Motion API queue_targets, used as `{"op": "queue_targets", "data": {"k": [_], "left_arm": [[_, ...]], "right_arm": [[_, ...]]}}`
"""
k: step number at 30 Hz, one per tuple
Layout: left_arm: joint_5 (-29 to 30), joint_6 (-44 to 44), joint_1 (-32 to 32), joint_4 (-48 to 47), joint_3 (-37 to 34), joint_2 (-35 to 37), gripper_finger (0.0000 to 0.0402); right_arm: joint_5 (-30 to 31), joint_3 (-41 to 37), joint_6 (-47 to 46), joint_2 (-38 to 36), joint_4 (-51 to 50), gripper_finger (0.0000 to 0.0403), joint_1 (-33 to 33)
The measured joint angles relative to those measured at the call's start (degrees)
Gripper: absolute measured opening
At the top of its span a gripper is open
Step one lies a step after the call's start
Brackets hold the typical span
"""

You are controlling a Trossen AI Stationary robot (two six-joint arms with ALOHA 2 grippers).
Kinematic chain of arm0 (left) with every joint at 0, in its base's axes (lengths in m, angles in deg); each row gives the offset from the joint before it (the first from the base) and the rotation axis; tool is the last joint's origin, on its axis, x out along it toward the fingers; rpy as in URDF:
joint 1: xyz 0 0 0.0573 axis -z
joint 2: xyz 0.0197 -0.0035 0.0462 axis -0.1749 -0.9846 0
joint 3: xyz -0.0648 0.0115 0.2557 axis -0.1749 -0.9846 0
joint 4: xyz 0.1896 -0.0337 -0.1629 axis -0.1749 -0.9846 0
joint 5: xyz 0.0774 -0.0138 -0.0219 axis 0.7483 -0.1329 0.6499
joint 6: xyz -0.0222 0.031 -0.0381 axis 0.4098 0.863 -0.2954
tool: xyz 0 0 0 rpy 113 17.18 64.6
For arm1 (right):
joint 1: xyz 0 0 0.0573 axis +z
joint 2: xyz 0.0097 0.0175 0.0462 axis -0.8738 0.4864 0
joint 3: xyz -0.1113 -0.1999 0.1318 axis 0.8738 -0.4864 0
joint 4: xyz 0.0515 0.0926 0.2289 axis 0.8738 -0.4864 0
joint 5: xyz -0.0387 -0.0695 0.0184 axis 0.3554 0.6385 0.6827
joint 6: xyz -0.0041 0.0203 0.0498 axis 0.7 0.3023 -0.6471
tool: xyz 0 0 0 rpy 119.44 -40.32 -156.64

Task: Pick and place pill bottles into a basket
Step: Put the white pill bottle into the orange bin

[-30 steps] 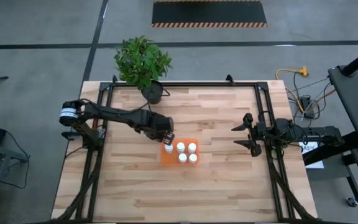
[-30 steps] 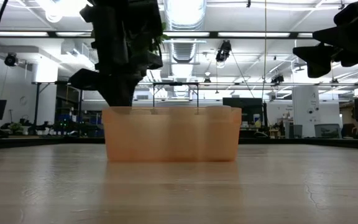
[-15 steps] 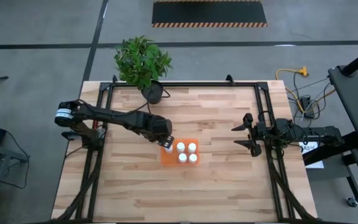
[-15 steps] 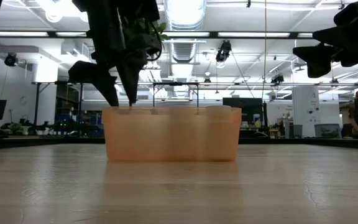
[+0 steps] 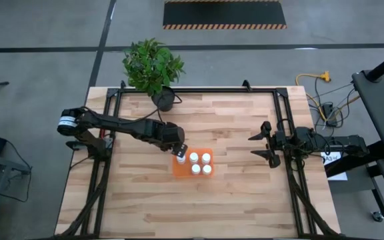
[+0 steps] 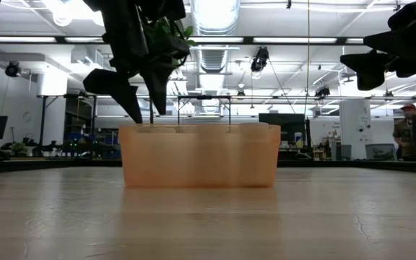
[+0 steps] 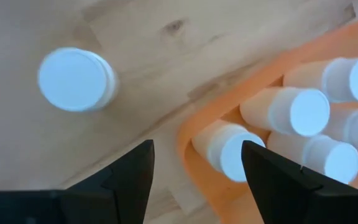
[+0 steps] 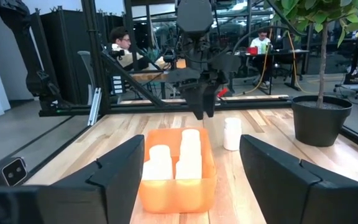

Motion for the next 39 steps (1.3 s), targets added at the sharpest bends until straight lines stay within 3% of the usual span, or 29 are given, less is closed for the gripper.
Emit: {"op": "queue_targets", "data": {"k": [16, 28, 39], "left_arm": [[3.2, -7.7, -0.3, -1.2, 0.1, 0.5, 0.0224], [13.4, -6.2, -1.0, -10.3, -0.1, 2.6, 0.0224], [13.2, -5.3, -3.0, -7.6, -2.4, 1.6, 0.0224]], "right_arm": [[0.0, 0.0, 0.0, 0.0, 0.0, 0.0255, 0.0], [0.0, 0.0, 0.0, 0.0, 0.0, 0.0252, 0.0], [0.0, 0.0, 0.0, 0.0, 0.0, 0.0250, 0.0]]}}
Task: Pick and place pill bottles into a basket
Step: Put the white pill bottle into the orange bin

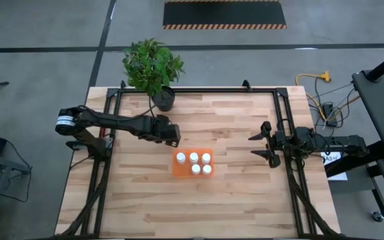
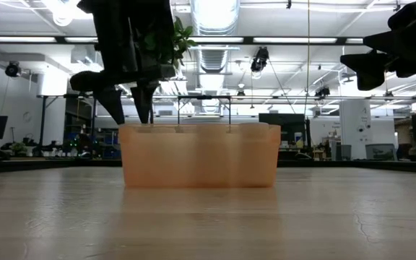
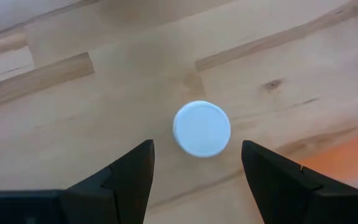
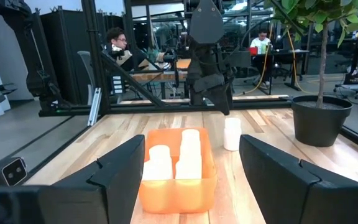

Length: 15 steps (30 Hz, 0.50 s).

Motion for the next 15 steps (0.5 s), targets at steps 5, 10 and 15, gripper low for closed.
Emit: {"op": "queue_targets", "data": {"k": [5, 10, 15], "left_arm": [[-1.1, 0.6, -0.2, 3.7, -1.8, -0.1, 0.0224], [-1.7, 0.6, -0.2, 4.6, -3.1, -0.1, 0.0224], [-1.0, 1.1, -0.6, 5.6, -3.8, -0.1, 0.0224]], "right_arm": [[0.0, 0.0, 0.0, 0.0, 0.0, 0.0251, 0.0], [0.0, 0.0, 0.0, 0.0, 0.0, 0.0256, 0.0], [0.0, 0.0, 0.0, 0.0, 0.0, 0.0253, 0.0]]}}
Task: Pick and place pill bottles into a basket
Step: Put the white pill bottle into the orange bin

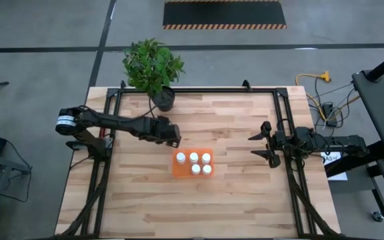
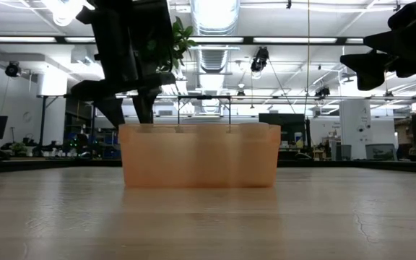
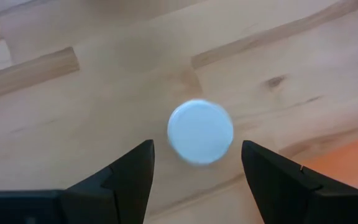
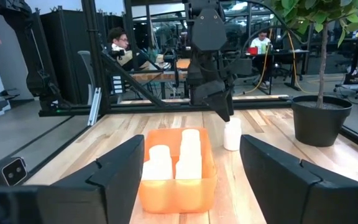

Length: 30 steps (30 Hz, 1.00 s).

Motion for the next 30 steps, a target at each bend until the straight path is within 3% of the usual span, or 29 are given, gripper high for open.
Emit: {"op": "queue_targets", "data": {"k": [30], "left_arm": [[-0.9, 2.9, -2.9, 6.4, -2.4, 0.0, 0.0224]], "right_arm": [[0.0, 0.0, 0.0, 0.0, 0.0, 0.0255, 0.0]]}}
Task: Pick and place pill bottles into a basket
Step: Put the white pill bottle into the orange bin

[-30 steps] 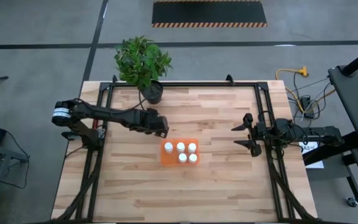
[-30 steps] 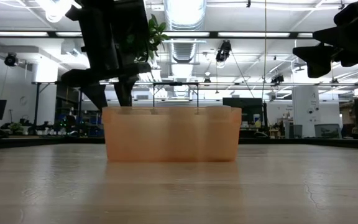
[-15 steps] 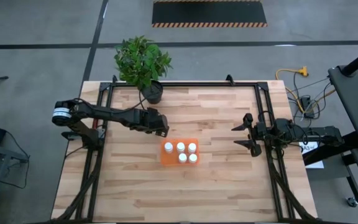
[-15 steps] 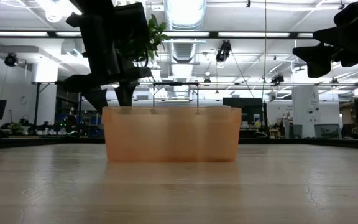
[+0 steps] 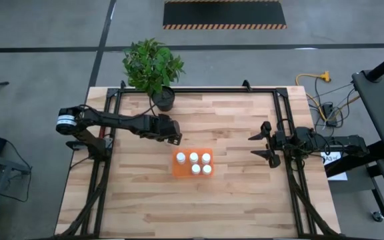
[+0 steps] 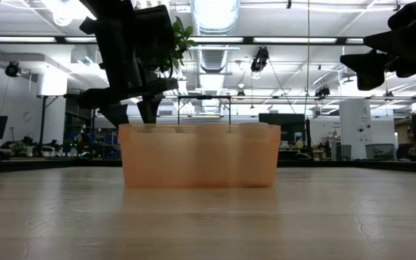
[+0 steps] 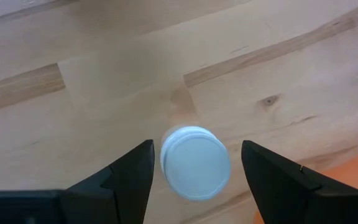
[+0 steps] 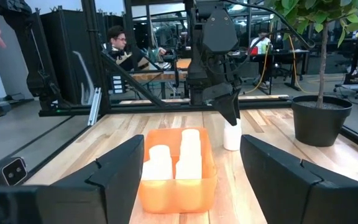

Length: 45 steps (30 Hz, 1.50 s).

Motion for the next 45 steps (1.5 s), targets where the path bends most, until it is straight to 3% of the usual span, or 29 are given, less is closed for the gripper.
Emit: {"op": "queue_targets", "data": {"k": [45], "left_arm": [[-4.6, 1.6, -0.2, 4.3, -0.6, -4.5, 0.0224]], "right_arm": [[0.0, 0.0, 0.0, 0.0, 0.0, 0.0250, 0.0]]}}
